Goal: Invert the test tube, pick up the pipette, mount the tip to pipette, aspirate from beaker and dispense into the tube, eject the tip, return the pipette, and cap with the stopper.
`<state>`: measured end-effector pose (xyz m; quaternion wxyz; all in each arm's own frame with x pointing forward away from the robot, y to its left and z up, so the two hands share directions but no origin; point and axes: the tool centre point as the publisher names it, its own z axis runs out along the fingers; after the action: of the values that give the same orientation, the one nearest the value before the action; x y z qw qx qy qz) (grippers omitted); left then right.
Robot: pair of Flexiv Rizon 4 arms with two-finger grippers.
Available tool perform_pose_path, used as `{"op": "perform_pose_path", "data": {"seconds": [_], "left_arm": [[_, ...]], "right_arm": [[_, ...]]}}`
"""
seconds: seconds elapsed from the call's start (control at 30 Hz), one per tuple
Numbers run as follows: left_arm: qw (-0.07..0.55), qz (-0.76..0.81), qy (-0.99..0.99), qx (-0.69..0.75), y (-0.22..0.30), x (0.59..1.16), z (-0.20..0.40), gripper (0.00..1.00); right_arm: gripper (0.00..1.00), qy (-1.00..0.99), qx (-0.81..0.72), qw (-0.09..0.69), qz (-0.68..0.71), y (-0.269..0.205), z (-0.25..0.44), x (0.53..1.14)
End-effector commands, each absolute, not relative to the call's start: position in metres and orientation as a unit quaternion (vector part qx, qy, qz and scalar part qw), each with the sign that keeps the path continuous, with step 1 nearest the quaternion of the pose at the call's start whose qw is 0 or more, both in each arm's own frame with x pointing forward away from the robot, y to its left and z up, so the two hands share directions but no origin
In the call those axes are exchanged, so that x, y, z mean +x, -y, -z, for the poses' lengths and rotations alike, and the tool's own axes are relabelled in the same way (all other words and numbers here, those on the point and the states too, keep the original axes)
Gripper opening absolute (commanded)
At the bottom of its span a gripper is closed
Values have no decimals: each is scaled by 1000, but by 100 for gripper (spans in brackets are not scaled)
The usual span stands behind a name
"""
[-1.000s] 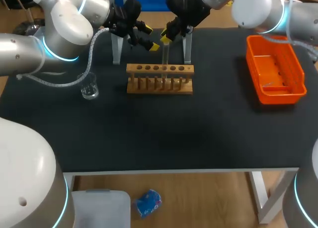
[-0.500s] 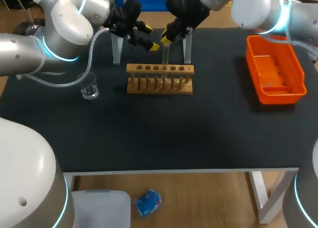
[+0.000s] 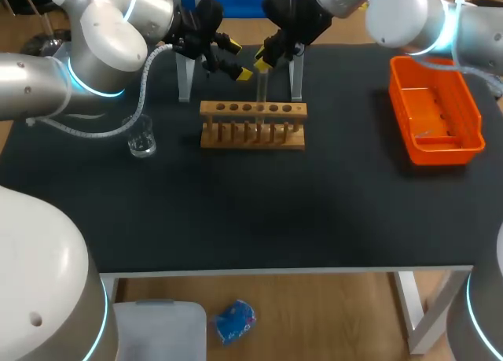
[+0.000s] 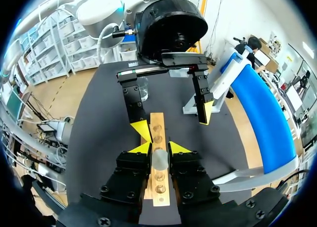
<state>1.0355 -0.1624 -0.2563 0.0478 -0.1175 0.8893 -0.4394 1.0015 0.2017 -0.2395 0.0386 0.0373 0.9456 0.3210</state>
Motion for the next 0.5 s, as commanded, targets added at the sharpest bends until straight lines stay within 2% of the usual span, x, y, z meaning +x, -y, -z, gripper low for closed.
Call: {"op": "perform_pose_path", "data": {"seconds": [0.03, 0.1, 0.5], "left_arm": [[45, 437, -891, -117, 162, 1037, 255, 100], [45, 437, -891, -117, 162, 1037, 255, 100], [45, 437, -891, -117, 162, 1037, 255, 100]], "right_arm": [[40, -946, 37, 39, -319, -200, 245, 1001], [47, -946, 37, 40, -319, -199, 244, 1002], [47, -944, 38, 48, -326, -194, 233, 998]]}}
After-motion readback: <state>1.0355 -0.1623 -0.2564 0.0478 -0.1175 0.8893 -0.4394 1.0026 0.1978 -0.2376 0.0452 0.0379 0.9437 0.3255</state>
